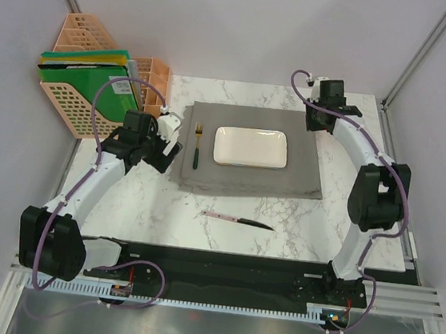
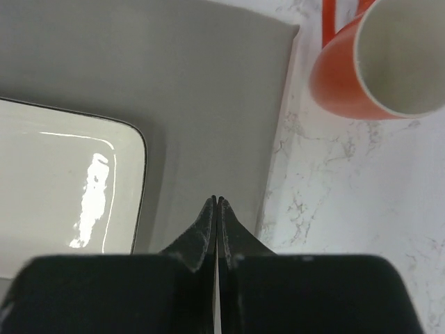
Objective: Set the dinner table for one person
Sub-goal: Pick up the knife at the center of the board.
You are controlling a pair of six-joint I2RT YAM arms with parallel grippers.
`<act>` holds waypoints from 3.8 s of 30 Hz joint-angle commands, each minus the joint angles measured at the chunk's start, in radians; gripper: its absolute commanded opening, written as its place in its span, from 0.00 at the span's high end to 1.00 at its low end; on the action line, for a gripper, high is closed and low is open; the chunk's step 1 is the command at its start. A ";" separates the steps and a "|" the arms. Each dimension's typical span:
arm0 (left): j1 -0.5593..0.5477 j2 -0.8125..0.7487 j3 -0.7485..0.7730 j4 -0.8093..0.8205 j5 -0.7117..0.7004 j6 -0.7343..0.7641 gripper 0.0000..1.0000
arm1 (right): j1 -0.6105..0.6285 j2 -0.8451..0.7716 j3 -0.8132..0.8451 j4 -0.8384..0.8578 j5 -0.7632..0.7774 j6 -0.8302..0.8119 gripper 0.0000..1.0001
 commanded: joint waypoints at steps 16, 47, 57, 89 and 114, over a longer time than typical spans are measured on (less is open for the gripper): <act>0.011 -0.043 -0.015 0.034 -0.014 0.014 0.00 | 0.029 0.437 0.353 -0.102 -0.011 0.040 1.00; 0.018 -0.059 -0.052 0.050 -0.002 0.012 0.00 | -0.312 0.200 0.270 -0.054 -0.021 0.085 1.00; 0.021 -0.069 -0.054 0.050 -0.002 0.020 0.00 | -0.325 0.237 0.188 -0.021 -0.023 0.083 1.00; 0.032 -0.110 -0.049 0.042 0.003 0.051 0.00 | -0.301 -0.688 -0.391 -0.402 -0.581 -0.383 0.33; 0.147 -0.095 -0.087 0.091 0.013 -0.017 0.00 | 0.729 -0.165 -0.322 -0.259 -0.319 -0.345 0.40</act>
